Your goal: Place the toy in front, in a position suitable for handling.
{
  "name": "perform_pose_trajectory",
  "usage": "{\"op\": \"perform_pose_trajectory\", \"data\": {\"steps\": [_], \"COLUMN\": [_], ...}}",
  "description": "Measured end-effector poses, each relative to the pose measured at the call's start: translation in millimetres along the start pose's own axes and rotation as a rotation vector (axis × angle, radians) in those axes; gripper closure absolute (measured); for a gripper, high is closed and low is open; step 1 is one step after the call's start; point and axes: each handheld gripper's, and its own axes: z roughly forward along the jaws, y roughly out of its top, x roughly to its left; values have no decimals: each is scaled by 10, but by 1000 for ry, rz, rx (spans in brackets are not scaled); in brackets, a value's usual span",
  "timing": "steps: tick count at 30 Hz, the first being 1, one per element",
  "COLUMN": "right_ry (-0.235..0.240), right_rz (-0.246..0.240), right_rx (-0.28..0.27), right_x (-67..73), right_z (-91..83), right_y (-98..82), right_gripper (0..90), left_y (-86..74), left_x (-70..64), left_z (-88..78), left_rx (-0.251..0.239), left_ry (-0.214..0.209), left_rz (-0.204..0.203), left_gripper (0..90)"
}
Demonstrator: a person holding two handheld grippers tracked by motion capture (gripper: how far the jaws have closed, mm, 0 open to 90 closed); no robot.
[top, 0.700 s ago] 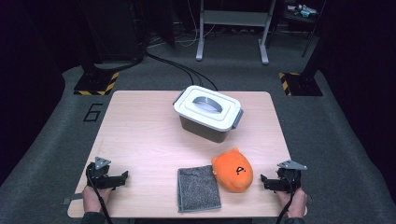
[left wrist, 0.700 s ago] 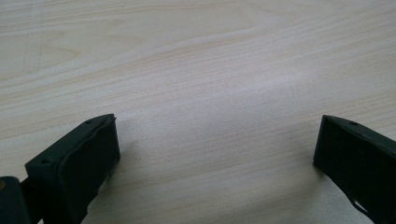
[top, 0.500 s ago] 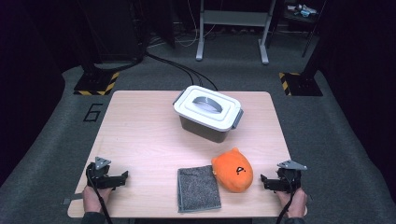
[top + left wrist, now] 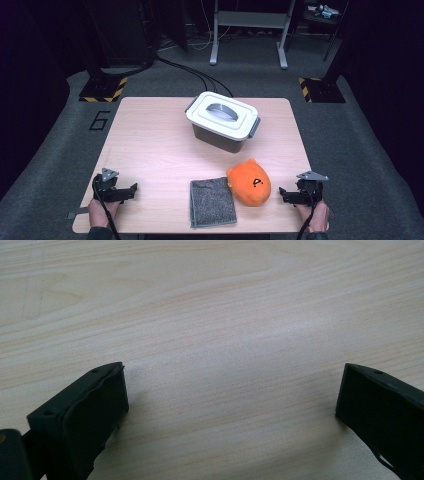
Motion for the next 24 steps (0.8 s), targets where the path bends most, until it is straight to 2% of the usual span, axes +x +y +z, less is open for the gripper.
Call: {"op": "perform_pose_trajectory", "data": {"steps": [3,6,7,9,10,17,18,24], "right_ry": [6,5,12,16,13,69,75,125], "right_rz": [-13,8,-10,-1,3,12,29,1], "right_rx": [10,13,24,22,13,-34,-42,-81], "right_x": [-10,16,12,29,29,50,77,236], "right_z": [-4,-2,-15,-41,-44,-245,-280,-456], "right_y": [4,20,25,41,49,192,222,400], "right_gripper": [0,0,0,0,0,5,7,6], "left_y": [1,1,-1,-1,0,-1,0,-1], "left_x": [4,2,-4,-4,-4,-4,-1,-2], "left_z": [-3,-4,1,1,0,1,-1,1], "left_rx": [6,5,-2,-3,-2,-3,1,-2], "left_ry": [-1,0,0,1,2,1,1,1], "left_rz": [6,7,-1,-1,-1,-3,2,-2], "left_gripper": [0,0,0,0,0,0,0,0]}}
